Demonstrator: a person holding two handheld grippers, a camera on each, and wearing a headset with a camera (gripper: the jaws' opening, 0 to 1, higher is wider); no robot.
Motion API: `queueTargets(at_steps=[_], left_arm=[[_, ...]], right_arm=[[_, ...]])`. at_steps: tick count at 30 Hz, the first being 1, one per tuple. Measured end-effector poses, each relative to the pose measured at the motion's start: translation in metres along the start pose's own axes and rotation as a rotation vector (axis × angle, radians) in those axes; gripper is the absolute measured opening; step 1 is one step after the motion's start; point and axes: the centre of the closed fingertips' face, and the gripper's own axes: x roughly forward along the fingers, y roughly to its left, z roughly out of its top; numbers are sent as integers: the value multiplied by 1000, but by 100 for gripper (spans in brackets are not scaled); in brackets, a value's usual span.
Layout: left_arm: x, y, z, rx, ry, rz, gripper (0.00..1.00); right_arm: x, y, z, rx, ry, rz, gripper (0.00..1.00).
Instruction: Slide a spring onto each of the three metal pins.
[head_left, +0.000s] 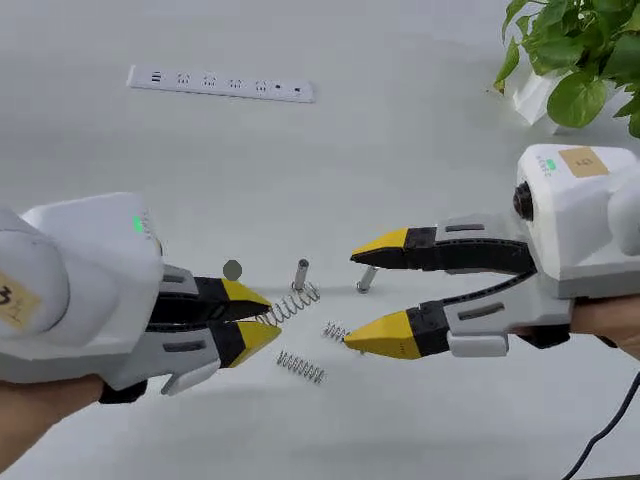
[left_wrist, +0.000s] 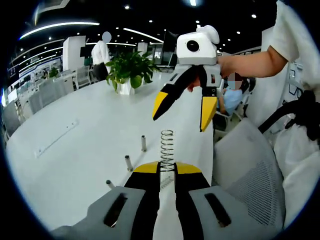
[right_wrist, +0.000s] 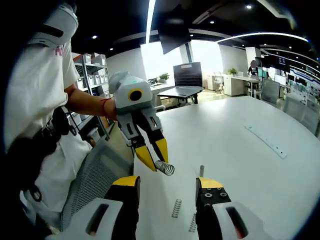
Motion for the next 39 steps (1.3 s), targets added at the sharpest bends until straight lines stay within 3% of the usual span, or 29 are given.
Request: queueTargets(at_steps=[7, 20, 26, 39], left_arm=[[0, -9, 14, 2, -72, -41, 7], [-2, -15, 24, -7, -132, -75, 7], [-3, -16, 25, -7, -137, -84, 7], [0, -18, 25, -4, -140, -99, 7]], right_arm=[[5, 12, 14, -45, 25, 72, 29], [6, 19, 20, -79, 56, 134, 13], [6, 19, 23, -77, 59, 146, 8], [5, 21, 25, -95, 85, 152, 6]])
